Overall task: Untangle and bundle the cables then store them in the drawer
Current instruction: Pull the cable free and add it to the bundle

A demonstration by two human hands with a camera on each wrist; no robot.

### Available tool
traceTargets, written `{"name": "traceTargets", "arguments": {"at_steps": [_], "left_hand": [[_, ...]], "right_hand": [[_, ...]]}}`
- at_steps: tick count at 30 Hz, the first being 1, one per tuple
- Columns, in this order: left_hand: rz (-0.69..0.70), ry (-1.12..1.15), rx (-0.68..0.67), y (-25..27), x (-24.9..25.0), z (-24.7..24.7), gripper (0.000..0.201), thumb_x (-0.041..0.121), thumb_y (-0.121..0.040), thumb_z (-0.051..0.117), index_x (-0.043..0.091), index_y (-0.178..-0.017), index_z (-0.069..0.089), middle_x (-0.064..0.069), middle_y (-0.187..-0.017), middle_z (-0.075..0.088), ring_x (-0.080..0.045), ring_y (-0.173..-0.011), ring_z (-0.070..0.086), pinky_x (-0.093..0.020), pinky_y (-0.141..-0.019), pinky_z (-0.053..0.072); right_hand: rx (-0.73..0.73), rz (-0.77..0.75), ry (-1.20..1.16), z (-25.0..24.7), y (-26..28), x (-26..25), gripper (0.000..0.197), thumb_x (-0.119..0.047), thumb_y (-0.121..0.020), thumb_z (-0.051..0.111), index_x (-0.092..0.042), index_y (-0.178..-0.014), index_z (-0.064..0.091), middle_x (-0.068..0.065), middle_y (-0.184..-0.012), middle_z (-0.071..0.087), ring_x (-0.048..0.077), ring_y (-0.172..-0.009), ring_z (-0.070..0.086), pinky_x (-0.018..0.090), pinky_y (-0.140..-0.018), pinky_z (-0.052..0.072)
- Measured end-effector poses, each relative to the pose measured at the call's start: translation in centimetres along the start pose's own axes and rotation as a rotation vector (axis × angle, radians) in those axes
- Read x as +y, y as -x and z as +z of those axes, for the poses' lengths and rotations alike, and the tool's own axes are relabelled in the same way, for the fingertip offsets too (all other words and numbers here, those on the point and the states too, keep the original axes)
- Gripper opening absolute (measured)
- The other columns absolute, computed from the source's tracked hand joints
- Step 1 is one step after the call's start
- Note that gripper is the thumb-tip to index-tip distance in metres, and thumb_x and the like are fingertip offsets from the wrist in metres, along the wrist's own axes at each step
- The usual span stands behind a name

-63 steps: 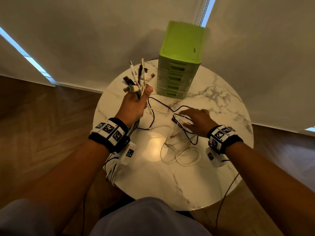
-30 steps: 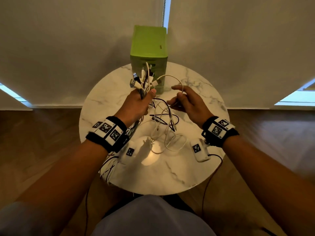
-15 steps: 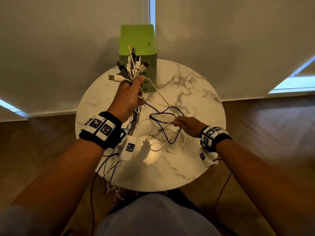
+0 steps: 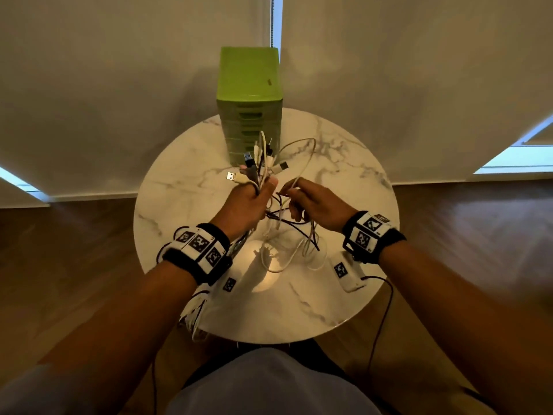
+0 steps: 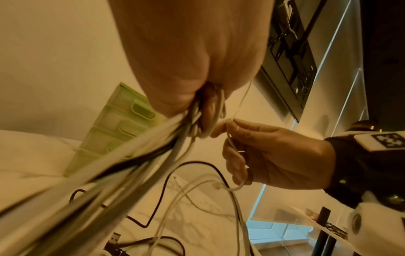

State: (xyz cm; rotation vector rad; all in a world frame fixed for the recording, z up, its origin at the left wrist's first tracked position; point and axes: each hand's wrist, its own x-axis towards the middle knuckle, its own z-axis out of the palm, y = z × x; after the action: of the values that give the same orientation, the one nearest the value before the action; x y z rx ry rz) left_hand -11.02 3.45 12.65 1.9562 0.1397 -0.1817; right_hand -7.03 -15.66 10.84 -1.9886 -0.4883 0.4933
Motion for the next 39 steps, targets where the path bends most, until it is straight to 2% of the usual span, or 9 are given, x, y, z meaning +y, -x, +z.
{"name": "traceTargets", "arguments": {"at_steps": [5, 12, 19, 23, 26, 29, 33, 36, 39], "left_hand": [[0.021, -0.008, -0.074, -0.3, -0.3, 1.0, 0.052, 0.058, -0.100, 0.047, 0.012, -0.089, 0.067, 0.006, -0.061, 0.057, -0.005, -0.054, 0.053, -0.026, -0.066, 0.048], [0.029, 0.048, -0.102, -1.1, -0.6, 1.4, 0.033, 0.040, -0.104, 0.051, 0.012, -0.095, 0.065, 0.012, -0.049, 0.053, -0.002, -0.050, 0.050, -0.032, -0.067, 0.049], [0.029, 0.129, -0.171, -1.8, 0.1, 4.6, 0.036, 0.051, -0.101, 0.052, 0.017, -0.090, 0.056, -0.004, -0.065, 0.036, -0.021, -0.062, 0.040, -0.036, -0.059, 0.040], [0.099, 0.175, -0.266, -1.8, 3.5, 7.4, 0.042, 0.057, -0.099, 0.050, 0.017, -0.093, 0.057, -0.008, -0.079, 0.042, -0.020, -0.067, 0.040, -0.031, -0.060, 0.044], [0.144, 0.155, -0.300, -1.9, 6.2, 9.5, 0.040, 0.058, -0.099, 0.048, 0.025, -0.077, 0.056, -0.004, -0.070, 0.045, -0.010, -0.061, 0.048, -0.021, -0.056, 0.047], [0.154, 0.133, -0.321, -2.4, 7.0, 11.4, 0.040, 0.057, -0.099, 0.049, 0.024, -0.077, 0.053, 0.002, -0.067, 0.046, -0.008, -0.057, 0.046, -0.019, -0.052, 0.045], [0.109, 0.094, -0.358, -2.8, 5.4, 14.2, 0.047, 0.062, -0.097, 0.051, 0.020, -0.076, 0.049, -0.001, -0.063, 0.043, -0.014, -0.056, 0.044, -0.028, -0.055, 0.044], [0.073, 0.046, -0.388, -2.6, 4.3, 16.6, 0.047, 0.060, -0.098, 0.051, 0.017, -0.079, 0.048, -0.006, -0.066, 0.040, -0.019, -0.058, 0.043, -0.031, -0.057, 0.045], [0.051, 0.005, -0.429, -2.2, 4.0, 19.0, 0.045, 0.060, -0.098, 0.050, 0.019, -0.080, 0.048, -0.009, -0.071, 0.042, -0.020, -0.059, 0.045, -0.033, -0.057, 0.046]], "right_hand": [[-0.089, -0.016, 0.077, 0.8, 0.7, -0.2, 0.032, -0.030, -0.108, 0.038, -0.007, -0.096, 0.057, -0.002, -0.066, 0.053, 0.009, -0.058, 0.048, 0.024, -0.062, 0.043], [-0.223, 0.022, 0.095, 0.5, 1.9, 0.0, 0.022, -0.034, -0.105, 0.045, -0.017, -0.094, 0.056, -0.003, -0.066, 0.054, 0.009, -0.058, 0.049, 0.024, -0.063, 0.044], [0.209, 0.115, 0.242, -4.3, 5.8, 3.3, 0.025, -0.035, -0.107, 0.039, -0.018, -0.107, 0.059, -0.005, -0.063, 0.058, 0.002, -0.056, 0.052, 0.014, -0.059, 0.041], [0.375, 0.242, 0.205, -7.8, 9.7, 5.4, 0.027, -0.039, -0.106, 0.038, -0.026, -0.107, 0.062, 0.002, -0.066, 0.058, 0.009, -0.058, 0.053, 0.029, -0.056, 0.052], [0.411, 0.361, 0.219, -9.7, 13.3, 7.5, 0.029, -0.036, -0.106, 0.038, -0.022, -0.108, 0.063, 0.004, -0.071, 0.059, 0.010, -0.062, 0.055, 0.023, -0.063, 0.048], [0.293, 0.547, 0.195, -10.0, 17.3, 11.5, 0.027, -0.033, -0.106, 0.041, -0.021, -0.105, 0.065, 0.000, -0.075, 0.062, 0.011, -0.068, 0.059, 0.023, -0.068, 0.047], [0.150, 0.796, 0.142, -8.2, 22.3, 17.3, 0.010, -0.022, -0.099, 0.055, -0.029, -0.098, 0.061, 0.008, -0.100, 0.069, 0.028, -0.096, 0.066, 0.042, -0.088, 0.054], [0.287, 0.870, 0.225, -6.5, 23.8, 19.2, 0.074, -0.023, -0.087, 0.074, -0.018, -0.149, 0.034, 0.012, -0.153, 0.038, 0.035, -0.137, 0.041, 0.049, -0.111, 0.041], [0.450, 0.638, 0.383, -5.4, 22.9, 17.1, 0.122, -0.036, -0.073, 0.085, -0.026, -0.158, -0.002, 0.000, -0.166, -0.010, 0.027, -0.153, -0.004, 0.046, -0.121, 0.006]]}}
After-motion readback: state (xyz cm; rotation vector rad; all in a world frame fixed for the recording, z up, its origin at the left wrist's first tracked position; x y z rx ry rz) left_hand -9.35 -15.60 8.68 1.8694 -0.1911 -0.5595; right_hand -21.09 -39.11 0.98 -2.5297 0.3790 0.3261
